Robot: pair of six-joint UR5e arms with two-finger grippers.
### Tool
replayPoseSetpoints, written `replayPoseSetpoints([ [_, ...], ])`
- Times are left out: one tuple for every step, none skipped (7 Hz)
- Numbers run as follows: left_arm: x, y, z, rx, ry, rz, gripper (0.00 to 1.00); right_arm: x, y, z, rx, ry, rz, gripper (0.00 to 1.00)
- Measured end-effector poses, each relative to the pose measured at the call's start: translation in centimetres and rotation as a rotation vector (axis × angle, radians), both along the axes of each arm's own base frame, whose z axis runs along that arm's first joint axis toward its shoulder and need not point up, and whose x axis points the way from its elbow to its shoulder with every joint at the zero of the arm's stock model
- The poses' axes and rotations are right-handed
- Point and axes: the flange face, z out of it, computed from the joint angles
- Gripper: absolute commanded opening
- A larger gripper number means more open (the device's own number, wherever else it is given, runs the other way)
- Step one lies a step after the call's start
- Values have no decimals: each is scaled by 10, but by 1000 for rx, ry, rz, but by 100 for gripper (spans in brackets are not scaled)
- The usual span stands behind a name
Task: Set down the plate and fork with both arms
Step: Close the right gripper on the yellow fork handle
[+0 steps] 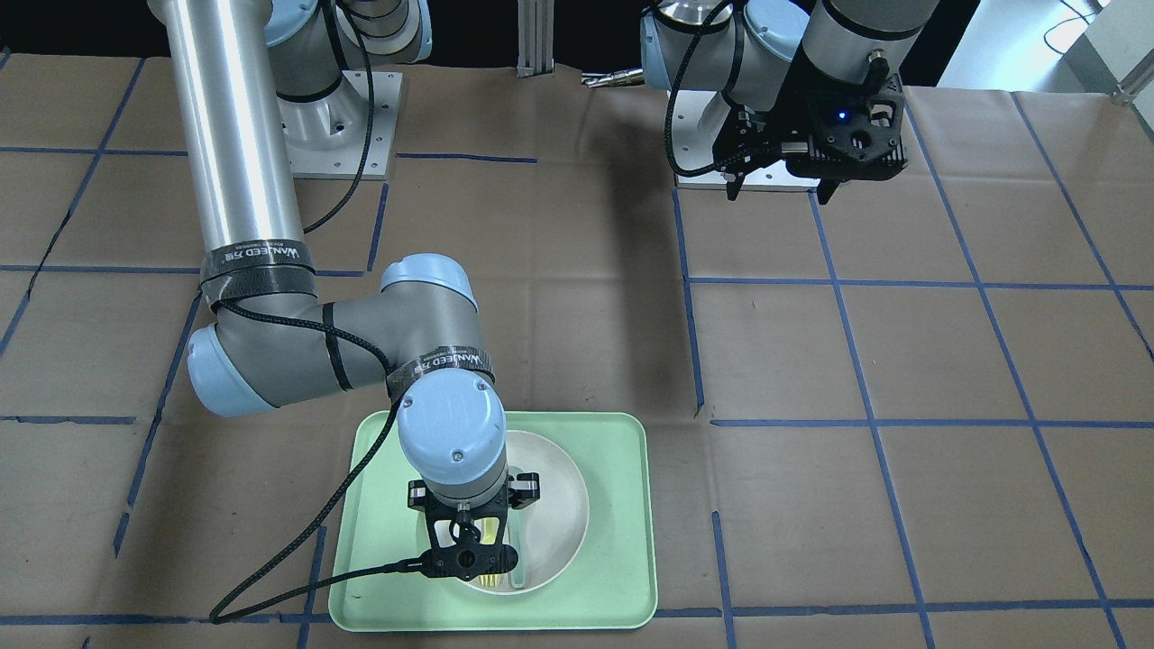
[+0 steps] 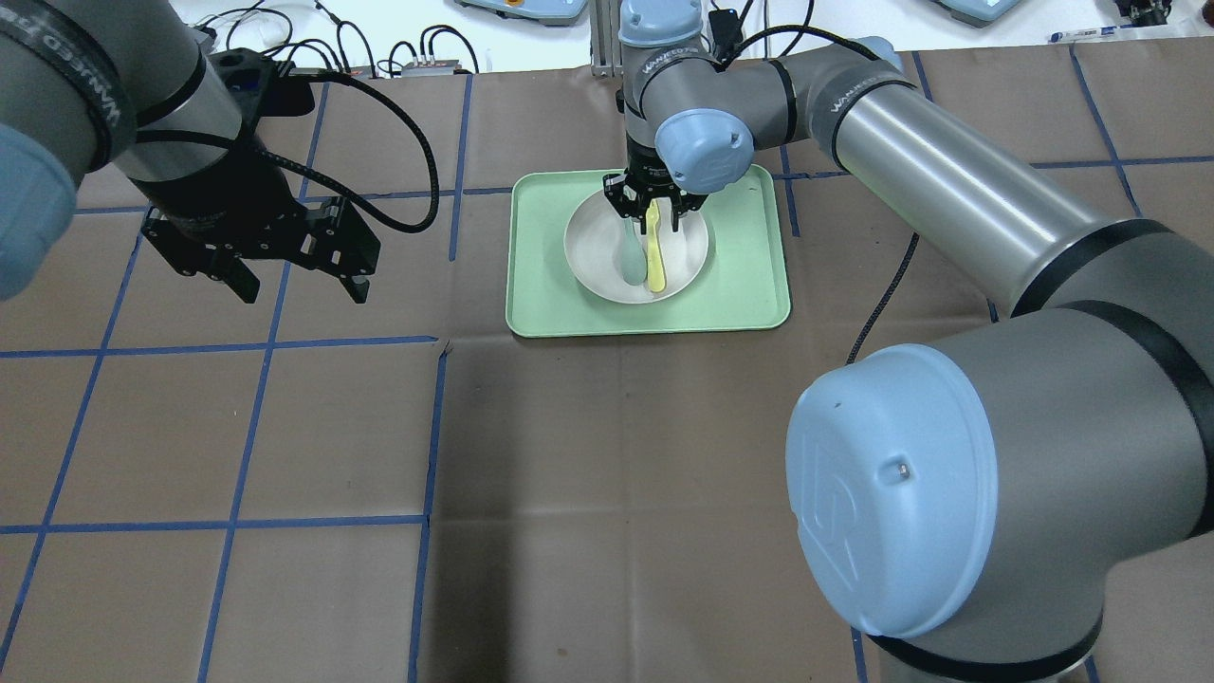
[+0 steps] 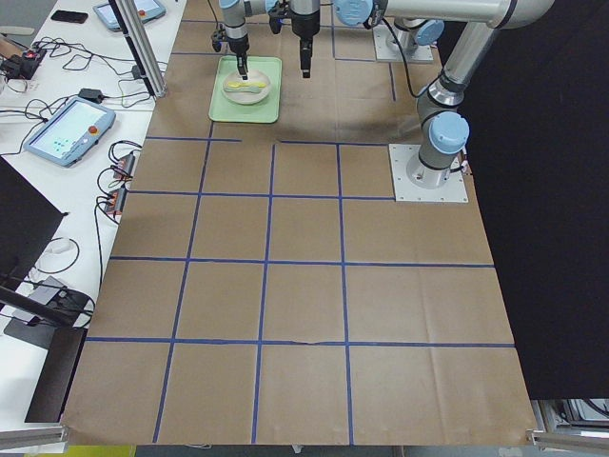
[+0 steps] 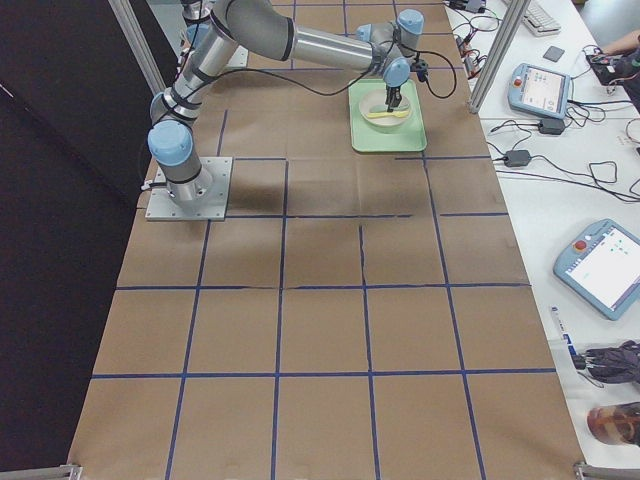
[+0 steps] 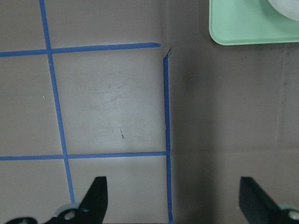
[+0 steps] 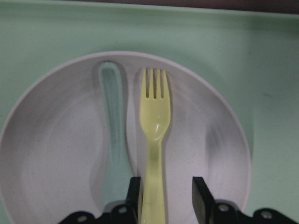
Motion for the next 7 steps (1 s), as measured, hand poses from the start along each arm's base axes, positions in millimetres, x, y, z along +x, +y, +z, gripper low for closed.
replayPoseSetpoints([
  [0, 0, 0, 1, 0, 0, 99, 1, 1, -3, 6, 1, 1, 49],
  [0, 0, 0, 1, 1, 0, 99, 1, 1, -7, 12, 3, 2, 49],
  [0, 0, -1, 2, 0, 0, 99, 1, 0, -13, 19, 4, 2, 49],
  [0, 0, -1, 3, 0, 0, 99, 2, 0, -18, 26, 5, 2, 50],
  [0, 0, -2, 5, 0, 0, 99, 3, 0, -23, 32, 6, 3, 50],
  [0, 0, -3, 9, 0, 0, 99, 3, 0, -29, 39, 6, 3, 50],
  [0, 0, -3, 11, 0, 0, 99, 3, 0, -32, 43, 7, 3, 50],
])
